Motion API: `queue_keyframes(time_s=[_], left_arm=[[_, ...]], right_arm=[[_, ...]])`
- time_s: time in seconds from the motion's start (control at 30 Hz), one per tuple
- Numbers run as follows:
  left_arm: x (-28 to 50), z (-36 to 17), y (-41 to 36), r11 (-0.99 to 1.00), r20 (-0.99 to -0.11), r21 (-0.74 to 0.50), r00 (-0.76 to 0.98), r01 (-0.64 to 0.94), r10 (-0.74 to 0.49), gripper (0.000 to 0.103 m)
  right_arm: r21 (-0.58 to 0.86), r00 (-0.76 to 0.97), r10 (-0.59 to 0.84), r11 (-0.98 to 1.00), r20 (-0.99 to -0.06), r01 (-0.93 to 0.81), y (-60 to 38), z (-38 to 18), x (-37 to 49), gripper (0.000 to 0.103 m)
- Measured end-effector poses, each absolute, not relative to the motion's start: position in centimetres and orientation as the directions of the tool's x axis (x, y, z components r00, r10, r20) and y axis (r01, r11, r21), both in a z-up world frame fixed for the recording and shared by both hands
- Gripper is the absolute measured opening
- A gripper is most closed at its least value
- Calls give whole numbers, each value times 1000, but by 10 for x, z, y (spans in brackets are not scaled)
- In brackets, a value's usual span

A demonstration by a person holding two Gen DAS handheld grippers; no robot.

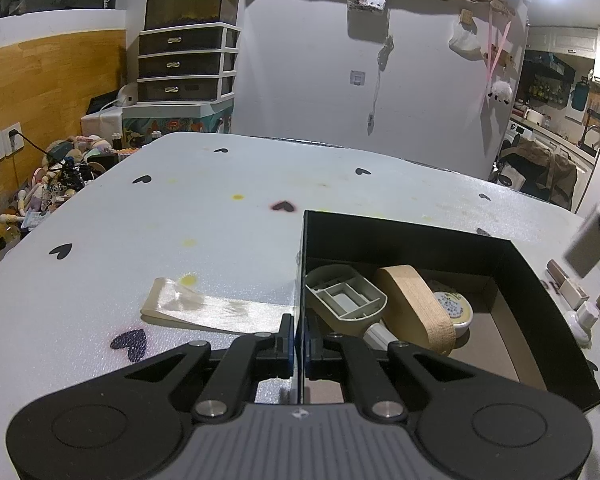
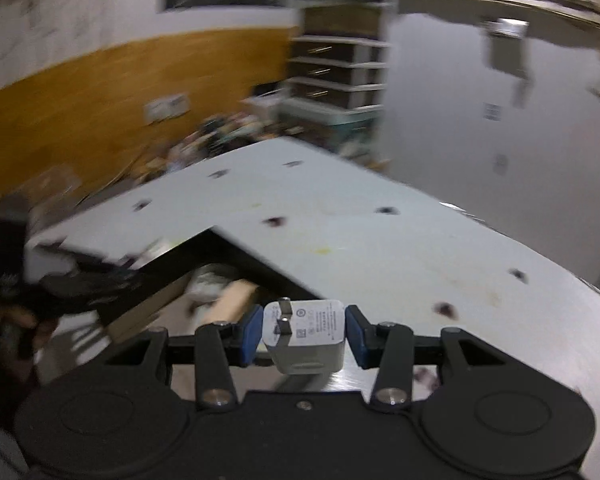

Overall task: Organize rigid objects
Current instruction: 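Lift the white cube toward the black box with the right tool, then lower the white cube into the black box and open the right tool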

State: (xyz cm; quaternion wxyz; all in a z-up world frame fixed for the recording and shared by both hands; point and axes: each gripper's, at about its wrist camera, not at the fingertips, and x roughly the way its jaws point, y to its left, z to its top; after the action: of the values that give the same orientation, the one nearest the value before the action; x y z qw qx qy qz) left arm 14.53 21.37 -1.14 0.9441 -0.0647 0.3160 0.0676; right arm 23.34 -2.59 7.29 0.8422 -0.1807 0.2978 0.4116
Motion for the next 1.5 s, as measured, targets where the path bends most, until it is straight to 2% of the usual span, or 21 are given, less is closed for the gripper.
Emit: queue_keyframes(time_s=[0.23, 0.4, 0.57, 0.67, 0.9, 1.27, 1.37, 1.43, 1.5], left_arm=[[145, -11, 214, 982, -605, -81, 792, -168, 85, 5], [145, -12, 215, 983, -603, -85, 794, -163, 80, 5], [145, -13, 216, 983, -602, -87, 795, -161, 77, 5], [144, -13, 217, 983, -601, -93, 796, -161, 74, 5], [144, -14, 217, 983, -602, -89, 795, -158, 73, 5], [144, -14, 217, 983, -602, -88, 795, -159, 75, 5], [144, -14, 217, 983, -602, -88, 795, -159, 75, 5], [144, -14, 217, 983, -602, -89, 795, -159, 74, 5], [144, -14, 217, 983, -602, -88, 795, -159, 74, 5]], right_arm=[[-144, 361, 522, 410, -772, -901, 15, 48, 241, 46], [-217, 342, 431, 312, -835, -925, 34, 23, 251, 46], [-263, 334, 393, 223, -857, -939, 44, 15, 258, 46], [-332, 401, 376, 237, -835, -913, 46, 16, 262, 45], [-351, 432, 399, 263, -809, -899, 40, 34, 264, 57], [-246, 368, 473, 300, -801, -922, 28, 51, 238, 69], [-235, 370, 493, 315, -788, -920, 23, 55, 229, 76], [-226, 375, 506, 332, -776, -916, 19, 56, 223, 85], [-214, 382, 518, 354, -765, -910, 15, 58, 219, 89]])
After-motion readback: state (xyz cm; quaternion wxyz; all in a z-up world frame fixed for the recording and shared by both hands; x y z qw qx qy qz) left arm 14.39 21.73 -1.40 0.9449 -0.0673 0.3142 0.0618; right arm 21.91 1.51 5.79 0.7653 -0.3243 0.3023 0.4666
